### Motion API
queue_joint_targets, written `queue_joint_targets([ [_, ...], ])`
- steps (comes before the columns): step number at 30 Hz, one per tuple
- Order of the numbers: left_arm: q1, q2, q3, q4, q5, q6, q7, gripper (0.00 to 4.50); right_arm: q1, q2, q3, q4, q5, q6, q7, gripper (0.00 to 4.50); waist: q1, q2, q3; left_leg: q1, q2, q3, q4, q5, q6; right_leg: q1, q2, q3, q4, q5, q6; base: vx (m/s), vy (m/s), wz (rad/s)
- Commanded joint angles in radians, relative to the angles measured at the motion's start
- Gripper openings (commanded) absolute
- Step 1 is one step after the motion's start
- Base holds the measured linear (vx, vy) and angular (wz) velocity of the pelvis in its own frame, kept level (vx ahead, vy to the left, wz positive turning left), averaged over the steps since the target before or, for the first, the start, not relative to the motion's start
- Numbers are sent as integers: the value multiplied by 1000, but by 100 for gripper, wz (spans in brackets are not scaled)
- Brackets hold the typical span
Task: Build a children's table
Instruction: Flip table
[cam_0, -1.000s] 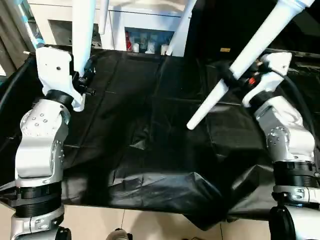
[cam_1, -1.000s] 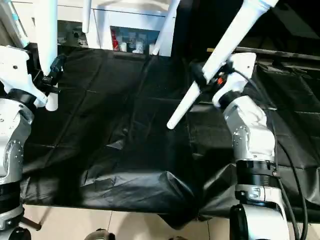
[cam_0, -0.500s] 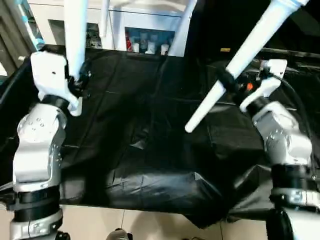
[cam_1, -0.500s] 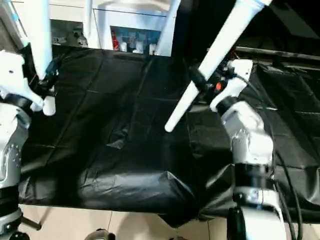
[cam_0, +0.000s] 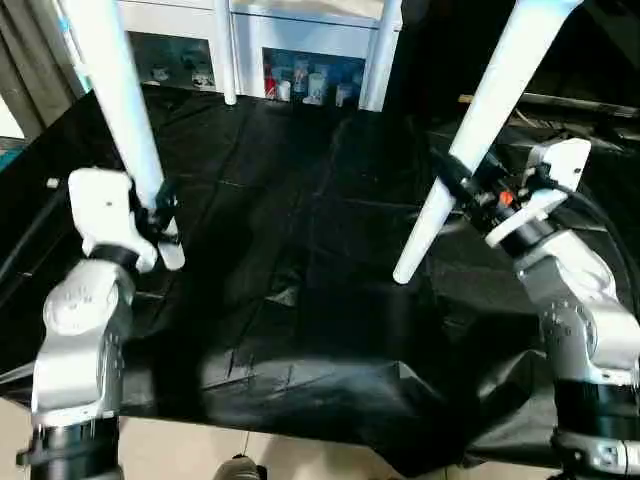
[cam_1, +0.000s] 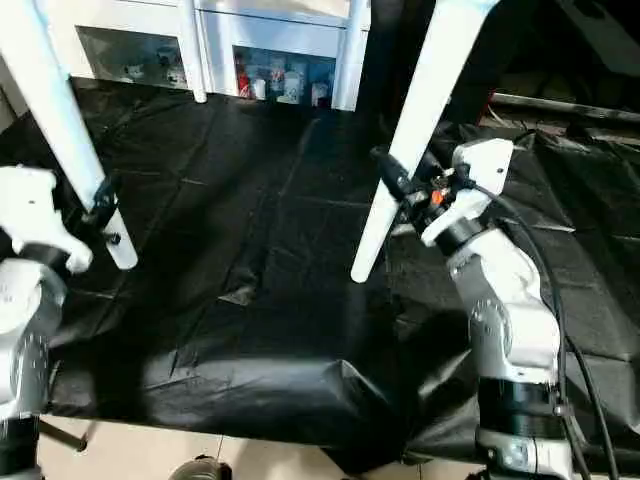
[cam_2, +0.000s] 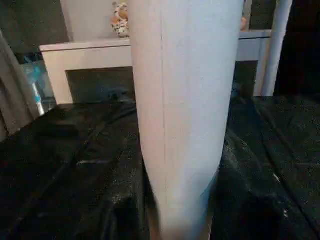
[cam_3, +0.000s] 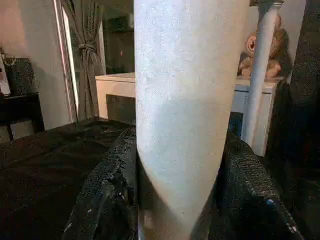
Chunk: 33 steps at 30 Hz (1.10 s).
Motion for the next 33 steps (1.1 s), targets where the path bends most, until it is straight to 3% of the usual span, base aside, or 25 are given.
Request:
queue_joint_targets([
  [1, -6, -11, -58, -19, 6, -75, -17, 160, 24, 16, 109, -24, -8, 1, 51, 162, -9, 15, -86, 34, 25, -2, -61, -27, 33, 57, -27, 27, -33, 102, -204, 0, 0, 0],
  [2, -6, -11, -58, -19, 6, -75, -17, 160, 24, 16, 109, -24, -8, 1, 51, 162, -9, 15, -86, 34, 25, -2, -61, -27, 33, 57, -27, 27, -33, 102, -204, 0, 0, 0],
  [7, 32, -33, -61, 28, 23, -214, -5, 160, 24, 26, 117, 15, -87, -150, 53, 161, -21, 13, -71, 40, 30, -5, -84, -261, -35, 47, -35, 31, -66, -191, -144, 0, 0, 0],
  [9, 45, -39, -61, 41, 26, -234, -2, 160, 34, 26, 124, 22, -105, -197, 59, 161, -26, 10, -69, 40, 31, -8, -87, -300, -45, 45, -35, 31, -72, -239, -128, 0, 0, 0],
  [14, 82, -28, -72, 56, 33, -253, -18, 160, 114, 23, 152, 18, -141, -261, 63, 161, -30, 10, -68, 41, 31, -9, -90, -313, -42, 42, -34, 33, -74, -238, -117, 0, 0, 0],
  [15, 86, -20, -76, 64, 40, -250, -20, 160, 139, 27, 156, 18, -151, -271, 55, 161, -31, 5, -70, 40, 31, -9, -90, -304, -41, 44, -34, 33, -74, -226, -115, 0, 0, 0],
  [17, 89, -4, -80, 79, 48, -250, -24, 160, 178, 35, 158, 18, -171, -288, 32, 161, -31, 8, -70, 41, 31, -10, -92, -302, -40, 44, -32, 34, -73, -206, -115, 0, 0, 0],
  [20, 89, 16, -79, 90, 58, -253, -27, 160, 219, 51, 143, 8, -180, -286, -19, 161, -32, 5, -72, 44, 31, -11, -95, -314, -44, 43, -30, 33, -72, -192, -111, 0, 0, 0],
  [21, 90, 29, -78, 87, 59, -252, -34, 160, 239, 68, 127, -6, -154, -264, -42, 161, -34, 3, -72, 46, 31, -13, -98, -341, -52, 42, -28, 33, -73, -203, -105, 0, 0, 0],
  [25, 100, 52, -71, 58, 56, -243, -47, 160, 275, 72, 124, -42, -123, -236, -48, 161, -36, 8, -71, 50, 31, -18, -103, -415, -70, 39, -28, 32, -77, -239, -97, 0, 0, 0],
  [29, 156, 90, -62, -35, 28, -215, -80, 160, 304, 53, 124, -81, -88, -196, -35, 161, -39, 6, -69, 53, 34, -21, -106, -473, -81, 36, -29, 33, -81, -276, -94, 0, 0, 0],
  [30, 173, 95, -60, -61, 19, -207, -85, 160, 306, 47, 123, -85, -87, -194, -33, 161, -41, 5, -68, 55, 33, -21, -107, -492, -81, 34, -28, 32, -83, -299, -92, 0, 0, 0],
  [31, 182, 98, -60, -75, 14, -201, -88, 160, 308, 44, 122, -88, -87, -193, -33, 161, -43, 19, -64, 54, 32, -23, -108, -521, -88, 32, -28, 32, -90, -324, -87, 0, 0, 0],
  [33, 204, 101, -58, -107, -5, -191, -96, 160, 308, 38, 113, -96, -80, -180, -40, 161, -44, 13, -59, 61, 29, -25, -108, -572, -90, 27, -28, 31, -98, -408, -73, 0, 0, 0],
])
